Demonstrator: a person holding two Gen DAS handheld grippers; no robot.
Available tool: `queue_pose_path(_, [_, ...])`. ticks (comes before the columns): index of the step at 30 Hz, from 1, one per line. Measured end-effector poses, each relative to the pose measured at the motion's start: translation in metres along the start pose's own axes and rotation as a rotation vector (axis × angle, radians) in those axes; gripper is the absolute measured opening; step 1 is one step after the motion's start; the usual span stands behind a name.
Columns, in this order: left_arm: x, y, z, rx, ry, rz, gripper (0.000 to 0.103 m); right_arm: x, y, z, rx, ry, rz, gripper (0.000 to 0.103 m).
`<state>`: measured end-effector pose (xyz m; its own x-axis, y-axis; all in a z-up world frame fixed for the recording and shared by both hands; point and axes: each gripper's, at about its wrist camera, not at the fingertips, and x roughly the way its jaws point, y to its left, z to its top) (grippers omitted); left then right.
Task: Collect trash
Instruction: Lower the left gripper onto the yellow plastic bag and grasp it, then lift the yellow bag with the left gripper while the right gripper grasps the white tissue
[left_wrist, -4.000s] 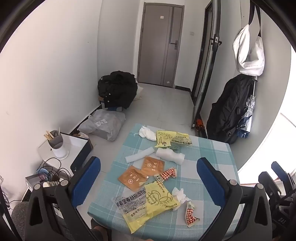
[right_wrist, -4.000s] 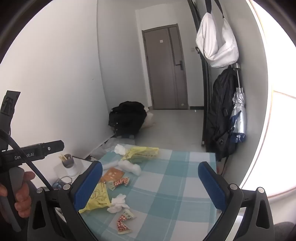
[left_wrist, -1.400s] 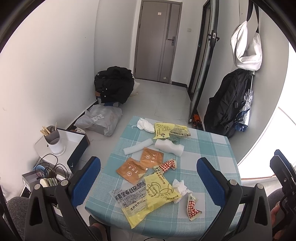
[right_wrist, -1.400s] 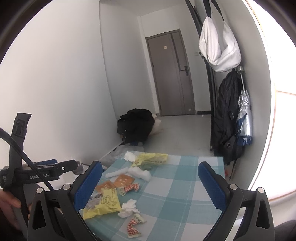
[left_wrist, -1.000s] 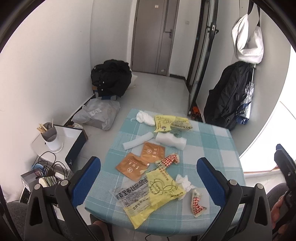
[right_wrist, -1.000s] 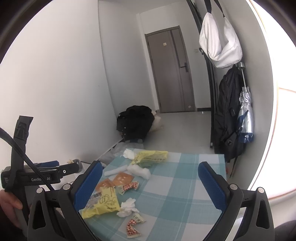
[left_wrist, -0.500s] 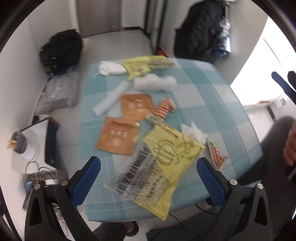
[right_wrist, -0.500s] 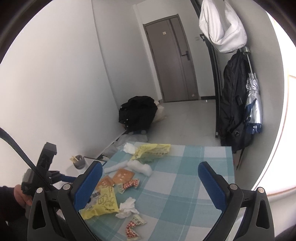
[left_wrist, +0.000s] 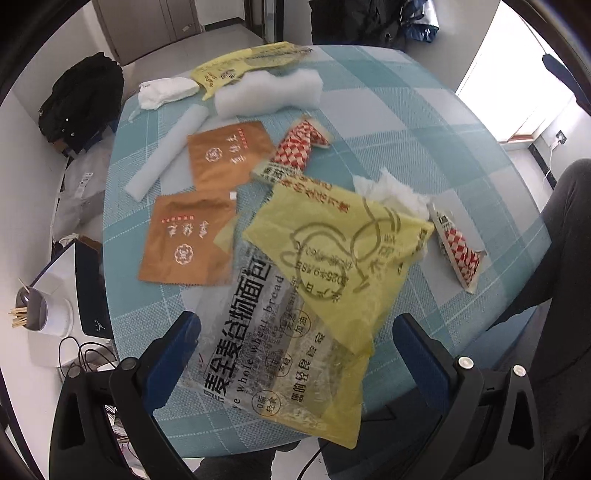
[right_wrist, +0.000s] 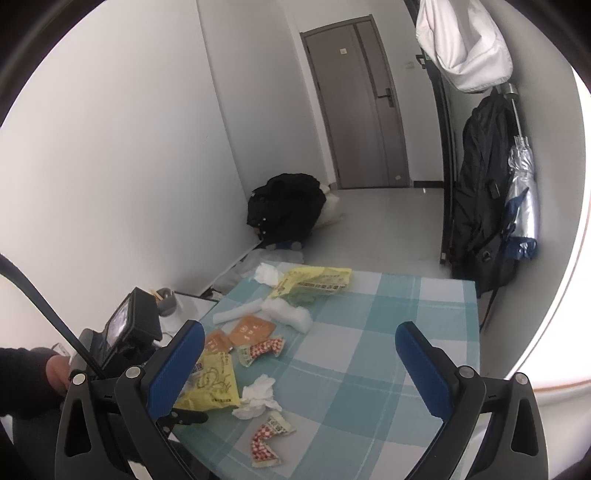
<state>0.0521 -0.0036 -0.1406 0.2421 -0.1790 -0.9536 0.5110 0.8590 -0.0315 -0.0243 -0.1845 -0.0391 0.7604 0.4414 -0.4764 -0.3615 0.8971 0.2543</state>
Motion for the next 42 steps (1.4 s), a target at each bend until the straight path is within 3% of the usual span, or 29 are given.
queue_pose_path(4, [-0.002, -0.004, -0.001, 0.011, -0.014, 0.024, 0.099, -0.001, 0.002, -0.001, -0.008, -0.001, 0.007, 0.103])
queue_pose_path(7, [0.0, -0.001, 0.001, -0.012, 0.0, 0.033, 0.082, 0.001, 0.002, -0.002, -0.009, 0.017, 0.015, 0.103])
queue_pose_path(9, [0.003, -0.002, 0.001, -0.031, -0.001, 0.029, 0.076, 0.001, 0.004, -0.003, -0.014, 0.02, 0.013, 0.103])
queue_pose_path(11, [-0.001, 0.0, 0.001, -0.05, -0.005, 0.018, 0.061, -0.001, 0.005, -0.005, -0.027, 0.018, 0.006, 0.103])
queue_pose_path(14, [-0.004, -0.001, 0.001, -0.07, 0.007, 0.018, 0.05, -0.002, 0.006, -0.007, -0.023, 0.024, 0.006, 0.103])
queue_pose_path(17, [-0.006, 0.0, -0.003, -0.113, 0.007, -0.042, 0.041, -0.001, 0.005, -0.008, -0.016, 0.038, 0.009, 0.103])
queue_pose_path(23, [-0.011, 0.002, -0.002, -0.191, -0.006, -0.097, 0.039, -0.002, 0.002, -0.011, -0.011, 0.042, -0.028, 0.103])
queue_pose_path(28, [-0.027, 0.003, -0.004, -0.204, -0.068, -0.096, 0.039, -0.002, -0.009, -0.013, 0.053, 0.062, -0.058, 0.103])
queue_pose_path(35, [-0.06, 0.005, -0.002, -0.27, -0.204, -0.141, 0.038, -0.003, -0.016, -0.014, 0.088, 0.079, -0.084, 0.103])
queue_pose_path(42, [-0.083, 0.008, 0.009, -0.294, -0.348, -0.104, 0.038, 0.005, -0.006, -0.015, 0.041, 0.11, -0.108, 0.103])
